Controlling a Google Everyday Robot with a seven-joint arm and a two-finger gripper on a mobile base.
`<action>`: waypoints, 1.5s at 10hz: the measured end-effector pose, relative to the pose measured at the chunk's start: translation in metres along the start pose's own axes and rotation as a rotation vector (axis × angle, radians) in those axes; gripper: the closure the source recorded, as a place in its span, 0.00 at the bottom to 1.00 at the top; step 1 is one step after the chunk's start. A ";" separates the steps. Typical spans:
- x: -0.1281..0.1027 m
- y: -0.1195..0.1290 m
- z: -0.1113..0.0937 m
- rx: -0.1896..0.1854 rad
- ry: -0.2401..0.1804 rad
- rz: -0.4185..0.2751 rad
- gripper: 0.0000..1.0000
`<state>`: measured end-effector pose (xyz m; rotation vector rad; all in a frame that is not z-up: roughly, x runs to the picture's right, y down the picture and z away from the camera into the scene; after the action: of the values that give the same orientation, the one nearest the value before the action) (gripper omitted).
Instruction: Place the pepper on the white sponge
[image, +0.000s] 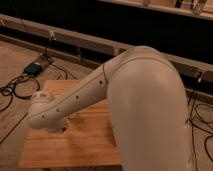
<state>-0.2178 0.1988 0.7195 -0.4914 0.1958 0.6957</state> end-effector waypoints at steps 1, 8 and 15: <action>-0.011 -0.001 0.003 0.001 -0.010 -0.008 1.00; -0.078 -0.008 0.040 -0.008 -0.059 -0.027 1.00; -0.117 -0.016 0.067 -0.025 -0.082 -0.008 1.00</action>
<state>-0.2947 0.1550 0.8227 -0.4863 0.1080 0.7103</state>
